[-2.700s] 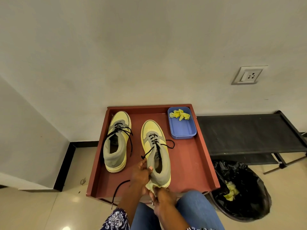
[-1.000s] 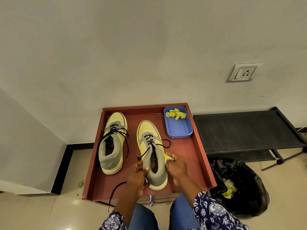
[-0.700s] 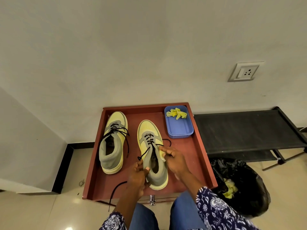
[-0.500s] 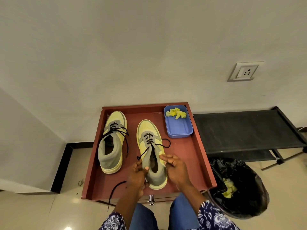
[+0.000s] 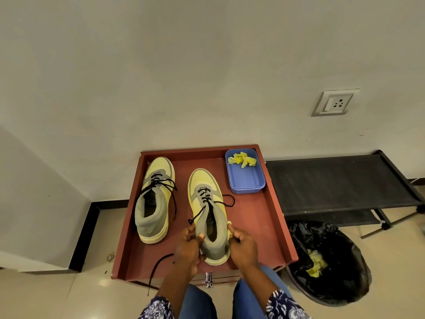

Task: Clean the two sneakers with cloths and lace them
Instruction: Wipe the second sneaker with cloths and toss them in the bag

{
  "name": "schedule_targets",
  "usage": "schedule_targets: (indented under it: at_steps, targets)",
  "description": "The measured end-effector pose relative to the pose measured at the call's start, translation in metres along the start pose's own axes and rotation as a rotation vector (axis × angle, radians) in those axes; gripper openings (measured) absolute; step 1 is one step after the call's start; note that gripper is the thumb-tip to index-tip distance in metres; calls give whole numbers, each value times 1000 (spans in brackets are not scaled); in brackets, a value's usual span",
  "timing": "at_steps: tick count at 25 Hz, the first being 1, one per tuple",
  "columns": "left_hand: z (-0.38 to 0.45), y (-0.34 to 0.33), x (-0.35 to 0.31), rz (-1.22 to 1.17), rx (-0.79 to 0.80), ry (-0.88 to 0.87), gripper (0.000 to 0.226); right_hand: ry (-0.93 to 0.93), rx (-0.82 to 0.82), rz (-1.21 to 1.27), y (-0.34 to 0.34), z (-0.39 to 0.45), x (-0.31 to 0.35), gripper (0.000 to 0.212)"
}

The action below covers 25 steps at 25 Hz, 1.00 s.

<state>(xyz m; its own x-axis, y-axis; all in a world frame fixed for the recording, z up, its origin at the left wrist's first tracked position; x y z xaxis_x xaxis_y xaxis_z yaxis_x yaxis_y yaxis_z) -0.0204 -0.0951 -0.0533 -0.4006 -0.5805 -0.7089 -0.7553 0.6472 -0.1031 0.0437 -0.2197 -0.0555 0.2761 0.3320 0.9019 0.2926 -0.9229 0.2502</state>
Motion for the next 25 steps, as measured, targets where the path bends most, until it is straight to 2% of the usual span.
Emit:
schedule_targets:
  at_steps: [5,13,22,25]
  targets:
    - [0,0,-1,0,-6,1,25,-159,60,-10,-6,13,-5,43]
    - [-2,0,0,-25,20,-22,28,-251,76,-203,-15,-4,-14,13]
    - [7,4,7,-25,40,-35,23,-444,-34,160,-30,-21,-30,20]
    - [7,8,14,-26,-20,-11,14,-473,-56,298,-27,-35,-19,21]
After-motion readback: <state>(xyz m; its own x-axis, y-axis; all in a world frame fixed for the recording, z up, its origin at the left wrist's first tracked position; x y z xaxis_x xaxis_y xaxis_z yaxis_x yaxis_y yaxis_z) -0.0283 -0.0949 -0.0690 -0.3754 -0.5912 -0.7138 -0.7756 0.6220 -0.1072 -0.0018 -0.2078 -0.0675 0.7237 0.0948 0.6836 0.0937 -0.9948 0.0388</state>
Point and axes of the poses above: each hand's wrist, its own z-axis towards the middle knuckle, its own y-axis out of the back of the hand, x = y × z, the point moved 3 cm from there along z, towards the middle knuckle, and after that the axes turned 4 degrees about z, right-handed, at the moved point
